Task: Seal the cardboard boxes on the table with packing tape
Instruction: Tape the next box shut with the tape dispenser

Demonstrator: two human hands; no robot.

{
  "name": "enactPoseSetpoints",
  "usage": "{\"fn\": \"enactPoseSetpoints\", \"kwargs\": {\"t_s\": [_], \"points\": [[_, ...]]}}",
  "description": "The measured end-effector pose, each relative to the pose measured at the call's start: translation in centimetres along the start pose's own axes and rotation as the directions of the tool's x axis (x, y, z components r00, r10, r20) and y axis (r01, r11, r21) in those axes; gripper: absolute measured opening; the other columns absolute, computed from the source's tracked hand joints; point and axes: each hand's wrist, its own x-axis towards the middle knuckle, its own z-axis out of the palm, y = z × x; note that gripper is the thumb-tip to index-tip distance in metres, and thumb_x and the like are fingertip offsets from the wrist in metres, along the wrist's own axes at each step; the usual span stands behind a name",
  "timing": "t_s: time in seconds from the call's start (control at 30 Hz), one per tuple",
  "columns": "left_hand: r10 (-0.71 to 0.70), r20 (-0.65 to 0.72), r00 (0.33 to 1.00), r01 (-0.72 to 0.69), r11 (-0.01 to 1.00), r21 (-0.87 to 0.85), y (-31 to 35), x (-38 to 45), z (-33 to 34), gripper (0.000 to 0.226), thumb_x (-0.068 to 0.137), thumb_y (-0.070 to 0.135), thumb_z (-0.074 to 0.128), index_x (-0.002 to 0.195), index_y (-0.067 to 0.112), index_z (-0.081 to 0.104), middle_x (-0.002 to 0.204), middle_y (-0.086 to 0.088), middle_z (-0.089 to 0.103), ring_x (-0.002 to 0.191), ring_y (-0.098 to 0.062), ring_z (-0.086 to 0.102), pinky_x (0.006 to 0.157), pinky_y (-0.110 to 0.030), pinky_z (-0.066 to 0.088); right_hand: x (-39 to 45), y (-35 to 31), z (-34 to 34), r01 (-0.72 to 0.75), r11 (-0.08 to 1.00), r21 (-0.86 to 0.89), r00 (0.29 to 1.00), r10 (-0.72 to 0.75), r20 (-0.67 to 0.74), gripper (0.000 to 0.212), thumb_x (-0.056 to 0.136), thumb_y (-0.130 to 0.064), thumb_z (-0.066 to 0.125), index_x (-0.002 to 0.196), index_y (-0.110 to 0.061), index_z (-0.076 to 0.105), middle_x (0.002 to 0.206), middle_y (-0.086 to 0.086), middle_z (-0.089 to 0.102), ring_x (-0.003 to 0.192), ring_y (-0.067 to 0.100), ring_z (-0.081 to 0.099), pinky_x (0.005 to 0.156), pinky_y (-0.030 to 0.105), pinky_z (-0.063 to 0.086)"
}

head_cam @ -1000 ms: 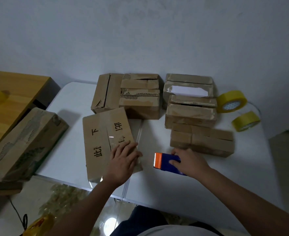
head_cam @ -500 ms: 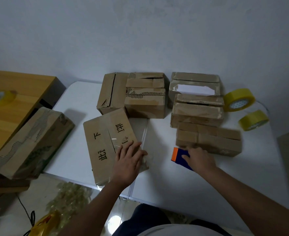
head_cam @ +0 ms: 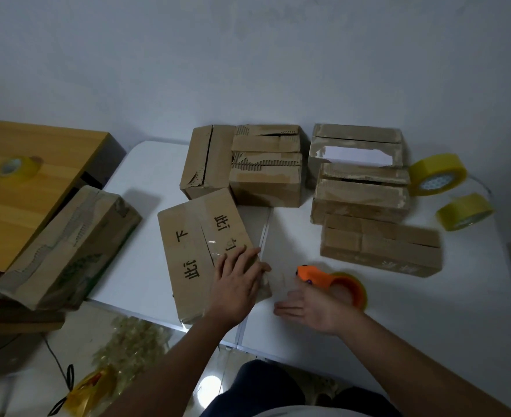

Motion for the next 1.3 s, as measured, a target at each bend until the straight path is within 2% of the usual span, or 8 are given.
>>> {"fn": "enactPoseSetpoints", "kwargs": {"t_s": [0.1,0.2,0.33,0.5,0.6,0.93,1.17,1.3], "points": [[0.01,-0.013,1.0,-0.01,1.0,-0.011,0.0,0.0,0.0,0.026,0.098,0.038,0.037,0.12,0.039,0.05,0.146,0.004,0.045,0.139,-0.024,0.032,0.112,-0.045,0.019,0.3,0.1,1.6,-0.002,0.93,0.369,1.0,0.001,0.003,0.058,0.102,-0.034,0.045,0.142,0.004,0.029,0.127,0.029,0.054,0.123,0.038,0.053,0.09,0.042,0.049],[-0.001,-0.013,1.0,0.0,1.0,-0.024,-0.1,-0.1,0.0,0.026,0.098,0.038,0.037,0.12,0.04,0.049,0.147,0.005,0.044,0.14,-0.024,0.03,0.114,-0.043,0.015,0.1,-0.4,1.6,0.117,0.898,0.424,0.992,-0.083,-0.098,0.04,0.1,-0.016,0.05,0.134,0.003,0.044,0.11,0.018,0.06,0.122,0.031,0.054,0.094,0.036,0.046],[-0.007,0.001,1.0,0.007,1.0,-0.024,0.0,-0.1,0.1,0.027,0.098,0.039,0.036,0.122,0.041,0.049,0.147,0.006,0.044,0.141,-0.024,0.031,0.114,-0.043,0.016,-0.4,-0.6,0.8,0.293,0.91,0.292,0.944,-0.226,-0.242,0.011,0.093,0.0,0.057,0.104,-0.003,0.058,0.091,0.011,0.063,0.082,0.016,0.061,0.078,0.024,0.052],[0.019,0.007,1.0,-0.017,0.975,-0.222,-0.5,0.1,-0.8,0.039,0.103,0.041,0.029,0.137,0.037,0.049,0.153,0.011,0.039,0.143,-0.008,0.029,0.119,-0.039,0.013,-0.7,-0.2,0.5,0.447,0.894,0.041,0.846,-0.407,-0.344,0.018,0.091,0.003,0.06,0.108,0.0,0.064,0.095,0.015,0.065,0.078,0.017,0.063,0.063,0.014,0.055],[0.035,-0.015,0.999,-0.038,0.952,-0.304,-1.7,-0.5,-1.4,0.047,0.105,0.039,0.03,0.147,0.025,0.045,0.156,0.012,0.035,0.143,0.001,0.028,0.122,-0.027,0.013,-0.6,-0.1,0.0,0.478,0.878,-0.029,0.822,-0.459,-0.337,0.017,0.09,0.002,0.062,0.106,-0.002,0.066,0.098,0.014,0.068,0.078,0.016,0.065,0.064,0.013,0.055],[0.14,-0.047,0.989,-0.139,0.99,0.015,-2.8,-2.0,0.0,0.06,0.104,0.056,0.026,0.153,0.022,0.03,0.158,0.0,0.033,0.147,-0.016,0.027,0.119,-0.041,0.02,-0.1,-1.0,-0.2,0.45,0.886,-0.112,0.851,-0.464,-0.245,0.01,0.091,-0.007,0.064,0.099,-0.005,0.069,0.087,0.009,0.068,0.083,0.016,0.064,0.083,0.026,0.053],[0.198,-0.071,0.978,-0.184,0.968,0.174,-2.6,-1.9,1.3,0.06,0.105,0.051,0.024,0.15,0.013,0.034,0.156,-0.01,0.037,0.142,-0.028,0.038,0.114,-0.048,0.029,1.7,-1.3,0.0,0.541,0.815,-0.206,0.775,-0.579,-0.253,0.006,0.092,-0.008,0.063,0.091,-0.009,0.068,0.07,0.002,0.061,0.067,0.013,0.055,0.075,0.03,0.048],[0.193,-0.021,0.981,-0.181,0.95,0.254,-2.4,-2.1,1.1,0.068,0.098,0.05,0.038,0.154,0.014,0.025,0.158,-0.011,0.032,0.144,-0.031,0.034,0.115,-0.049,0.026,2.5,-1.1,0.1,0.56,0.778,-0.285,0.745,-0.623,-0.237,0.008,0.092,-0.012,0.063,0.087,-0.015,0.068,0.074,0.003,0.063,0.073,0.015,0.058,0.076,0.03,0.049]]}}
